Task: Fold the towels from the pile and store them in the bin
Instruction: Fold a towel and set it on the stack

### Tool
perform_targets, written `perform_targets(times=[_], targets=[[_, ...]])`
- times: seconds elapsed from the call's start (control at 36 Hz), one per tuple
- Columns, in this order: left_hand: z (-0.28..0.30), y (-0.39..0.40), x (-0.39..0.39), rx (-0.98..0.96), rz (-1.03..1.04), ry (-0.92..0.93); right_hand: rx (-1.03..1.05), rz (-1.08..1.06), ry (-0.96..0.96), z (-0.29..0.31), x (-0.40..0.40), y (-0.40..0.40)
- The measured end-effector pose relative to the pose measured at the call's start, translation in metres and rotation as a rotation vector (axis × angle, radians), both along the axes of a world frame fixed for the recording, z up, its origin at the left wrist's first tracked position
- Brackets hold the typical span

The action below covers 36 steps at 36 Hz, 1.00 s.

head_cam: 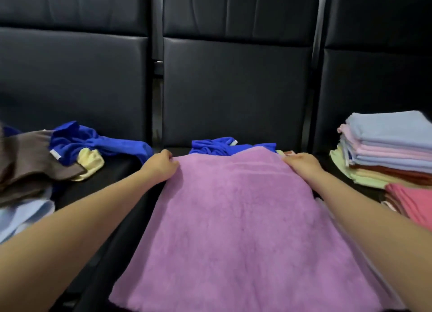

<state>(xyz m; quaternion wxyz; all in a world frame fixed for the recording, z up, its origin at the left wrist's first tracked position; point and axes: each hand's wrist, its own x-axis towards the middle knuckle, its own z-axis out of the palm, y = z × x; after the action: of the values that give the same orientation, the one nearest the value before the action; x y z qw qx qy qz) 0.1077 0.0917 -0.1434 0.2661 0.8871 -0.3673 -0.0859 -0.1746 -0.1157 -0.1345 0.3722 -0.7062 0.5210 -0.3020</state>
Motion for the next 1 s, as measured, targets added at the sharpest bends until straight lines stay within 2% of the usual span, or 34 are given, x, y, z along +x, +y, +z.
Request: perform_targets(times=[0.19, 0.28, 0.39, 0.44, 0.5, 0.61, 0.67, 0.75, 0.86, 0.94, 1.0], targets=[[0.003, 0.034, -0.029, 0.006, 0.024, 0.091, -0.050, -0.118, -0.030, 0.002, -0.025, 0.040], [0.003, 0.054, -0.048, 0.039, 0.018, 0.193, 0.020, -0.069, -0.120, 0.000, -0.045, 0.064], [0.002, 0.080, -0.067, 0.094, 0.004, 0.236, 0.192, 0.039, -0.056, 0.006, -0.074, 0.102], [0.004, 0.094, -0.072, 0.103, 0.003, 0.294, 0.216, 0.079, -0.004, 0.016, -0.088, 0.118], [0.008, 0.105, -0.078, 0.121, 0.017, 0.343, 0.210, 0.082, -0.039, 0.025, -0.102, 0.132], [0.009, 0.125, -0.094, 0.197, -0.025, 0.276, 0.293, 0.152, -0.060, 0.026, -0.127, 0.154], [0.006, 0.131, -0.102, 0.165, -0.057, 0.277, 0.321, 0.188, -0.032, 0.026, -0.139, 0.163], [0.000, 0.141, -0.114, -0.016, -0.075, 0.335, 0.323, 0.225, -0.008, 0.019, -0.151, 0.169], [-0.008, 0.155, -0.123, -0.239, 0.015, 0.376, 0.240, 0.174, 0.025, 0.016, -0.160, 0.176], [-0.012, 0.162, -0.125, -0.220, 0.037, 0.316, 0.114, 0.121, -0.005, 0.017, -0.168, 0.176], [-0.013, 0.167, -0.126, -0.143, 0.007, 0.172, 0.042, 0.119, 0.065, 0.015, -0.172, 0.175]])
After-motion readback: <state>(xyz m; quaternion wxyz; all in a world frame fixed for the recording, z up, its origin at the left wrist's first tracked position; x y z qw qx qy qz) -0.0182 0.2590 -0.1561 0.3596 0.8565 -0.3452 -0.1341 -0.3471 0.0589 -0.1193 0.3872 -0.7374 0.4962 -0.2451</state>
